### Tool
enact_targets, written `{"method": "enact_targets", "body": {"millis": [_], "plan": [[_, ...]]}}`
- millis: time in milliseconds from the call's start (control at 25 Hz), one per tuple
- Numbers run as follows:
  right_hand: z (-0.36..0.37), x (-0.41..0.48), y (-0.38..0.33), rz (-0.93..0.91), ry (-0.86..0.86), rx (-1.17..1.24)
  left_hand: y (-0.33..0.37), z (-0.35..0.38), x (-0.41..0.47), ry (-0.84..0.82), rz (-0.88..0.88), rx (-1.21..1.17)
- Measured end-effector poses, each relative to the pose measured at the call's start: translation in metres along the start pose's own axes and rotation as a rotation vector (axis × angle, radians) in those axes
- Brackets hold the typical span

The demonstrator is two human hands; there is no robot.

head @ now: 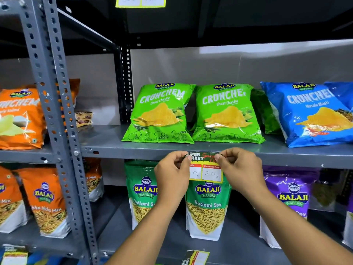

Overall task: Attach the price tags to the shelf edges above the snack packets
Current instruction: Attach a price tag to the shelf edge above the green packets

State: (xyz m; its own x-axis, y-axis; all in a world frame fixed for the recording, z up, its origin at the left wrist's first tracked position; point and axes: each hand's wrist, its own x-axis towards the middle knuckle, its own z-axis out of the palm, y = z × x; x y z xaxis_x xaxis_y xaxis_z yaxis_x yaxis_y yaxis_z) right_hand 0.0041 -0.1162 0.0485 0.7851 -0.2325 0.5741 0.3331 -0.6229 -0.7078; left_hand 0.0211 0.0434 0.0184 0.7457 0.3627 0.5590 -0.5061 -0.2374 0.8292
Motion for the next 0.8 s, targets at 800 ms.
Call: {"method": "enact_targets", "body": {"millis": [800], "plan": [[-0.002,-0.03,0.056,-0.531,0.102,-0.274,-0.013,-0.047,-0.01,-0.035,0.23,0.452]]}}
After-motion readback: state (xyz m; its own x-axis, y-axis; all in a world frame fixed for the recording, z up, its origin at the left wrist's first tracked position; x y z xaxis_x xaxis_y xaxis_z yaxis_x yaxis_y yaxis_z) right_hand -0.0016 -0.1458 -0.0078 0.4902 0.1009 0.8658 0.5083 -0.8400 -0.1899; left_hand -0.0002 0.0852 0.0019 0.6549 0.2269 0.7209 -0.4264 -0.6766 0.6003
